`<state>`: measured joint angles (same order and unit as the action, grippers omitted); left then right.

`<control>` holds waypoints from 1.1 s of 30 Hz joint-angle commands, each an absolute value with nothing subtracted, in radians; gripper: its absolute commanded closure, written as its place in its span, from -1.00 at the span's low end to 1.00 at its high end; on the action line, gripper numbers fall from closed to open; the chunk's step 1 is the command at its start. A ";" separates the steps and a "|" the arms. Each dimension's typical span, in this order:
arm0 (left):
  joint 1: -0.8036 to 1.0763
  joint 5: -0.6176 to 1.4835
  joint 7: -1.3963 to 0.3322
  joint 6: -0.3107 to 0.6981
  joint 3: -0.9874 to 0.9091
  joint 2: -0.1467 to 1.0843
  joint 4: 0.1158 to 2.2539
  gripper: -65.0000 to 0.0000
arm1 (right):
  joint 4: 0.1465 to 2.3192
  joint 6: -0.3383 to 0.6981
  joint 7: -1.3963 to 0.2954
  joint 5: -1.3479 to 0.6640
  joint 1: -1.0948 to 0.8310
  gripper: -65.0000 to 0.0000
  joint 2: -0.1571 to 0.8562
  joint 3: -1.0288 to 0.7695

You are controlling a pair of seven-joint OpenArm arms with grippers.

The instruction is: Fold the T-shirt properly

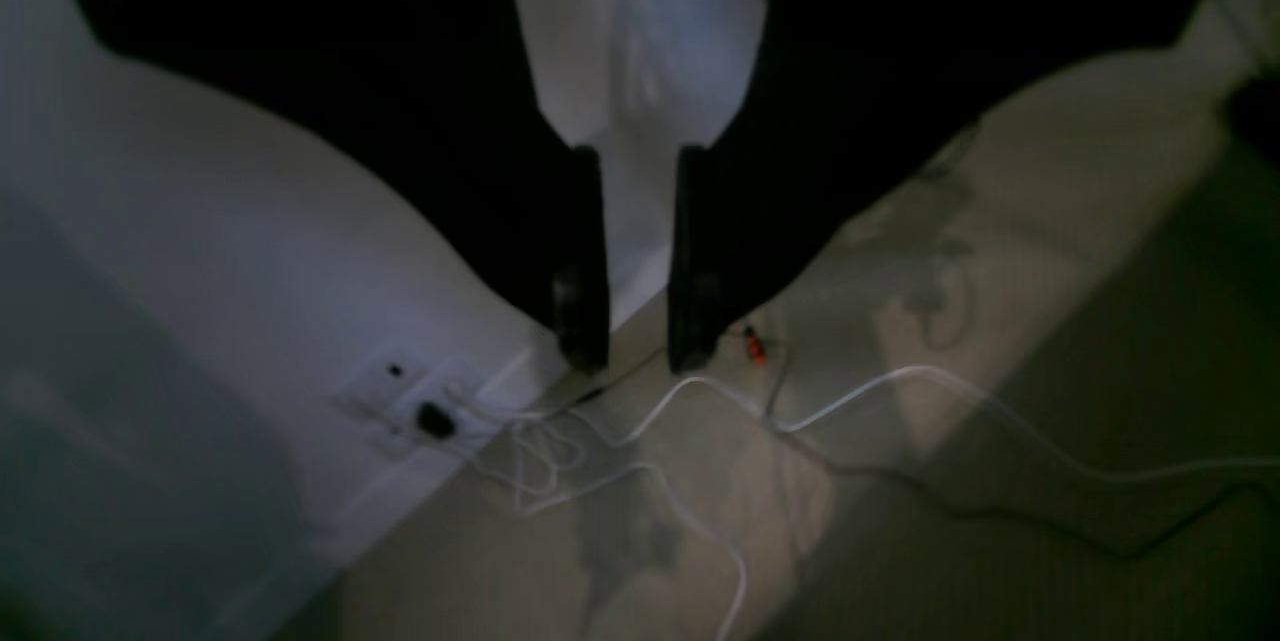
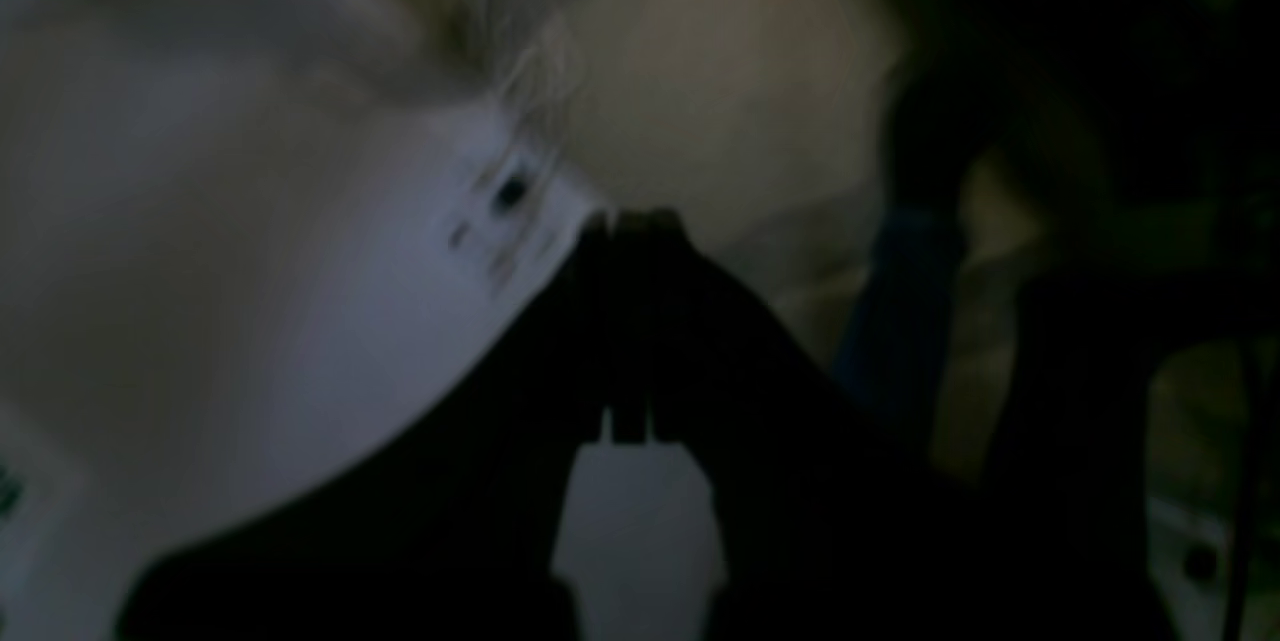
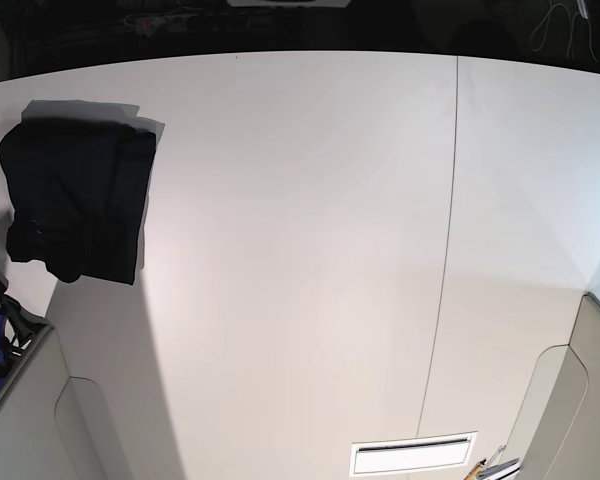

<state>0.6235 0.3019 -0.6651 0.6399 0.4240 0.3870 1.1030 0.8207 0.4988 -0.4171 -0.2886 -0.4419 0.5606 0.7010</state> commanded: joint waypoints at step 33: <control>0.271 0.176 -0.310 0.083 0.231 0.210 0.551 0.66 | 0.583 0.266 -0.334 -0.719 -0.178 1.00 0.267 0.425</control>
